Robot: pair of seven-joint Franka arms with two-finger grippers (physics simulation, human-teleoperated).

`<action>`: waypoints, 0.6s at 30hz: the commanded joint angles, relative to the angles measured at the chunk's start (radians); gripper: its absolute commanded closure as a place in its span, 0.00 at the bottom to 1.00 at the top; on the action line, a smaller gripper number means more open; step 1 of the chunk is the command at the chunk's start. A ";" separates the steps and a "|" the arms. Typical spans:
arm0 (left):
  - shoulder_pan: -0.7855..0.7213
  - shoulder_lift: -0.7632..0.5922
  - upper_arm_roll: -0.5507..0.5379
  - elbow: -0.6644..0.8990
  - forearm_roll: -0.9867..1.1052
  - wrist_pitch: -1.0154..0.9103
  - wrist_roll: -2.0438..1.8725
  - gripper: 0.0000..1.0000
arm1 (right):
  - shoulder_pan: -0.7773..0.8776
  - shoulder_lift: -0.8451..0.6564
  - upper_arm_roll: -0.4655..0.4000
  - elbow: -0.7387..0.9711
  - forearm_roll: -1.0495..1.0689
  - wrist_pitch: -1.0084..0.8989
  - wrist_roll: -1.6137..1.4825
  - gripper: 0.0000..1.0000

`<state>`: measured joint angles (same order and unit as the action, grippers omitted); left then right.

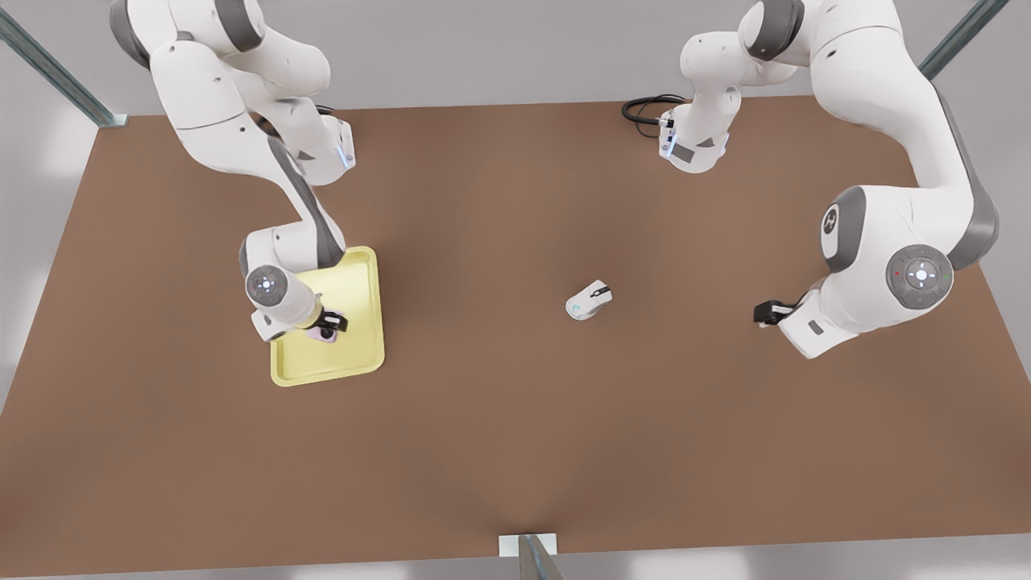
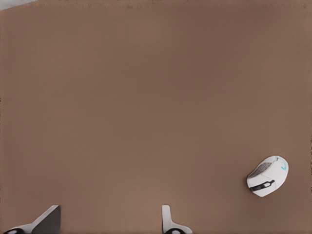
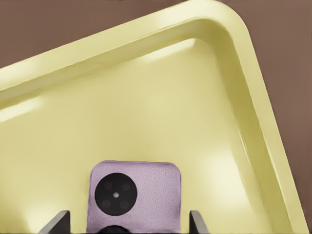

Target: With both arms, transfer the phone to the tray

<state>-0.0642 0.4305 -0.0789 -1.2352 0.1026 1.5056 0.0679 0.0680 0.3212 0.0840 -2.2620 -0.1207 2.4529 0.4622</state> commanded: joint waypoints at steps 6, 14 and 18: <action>0.000 -0.006 -0.001 0.008 0.003 -0.005 -0.002 0.00 | 0.001 -0.073 -0.001 0.176 0.006 -0.235 -0.438 0.00; -0.009 -0.006 -0.002 0.051 0.008 -0.001 -0.002 0.00 | -0.047 -0.223 -0.121 0.858 0.065 -1.043 -0.513 0.00; -0.009 -0.006 -0.001 0.049 0.009 -0.002 0.003 0.00 | -0.045 -0.229 -0.124 0.852 0.067 -1.043 -0.502 0.00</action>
<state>-0.0736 0.4262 -0.0798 -1.1860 0.1106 1.5048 0.0678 -0.0176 0.0935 -0.0391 -1.4113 -0.0583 1.5886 0.1671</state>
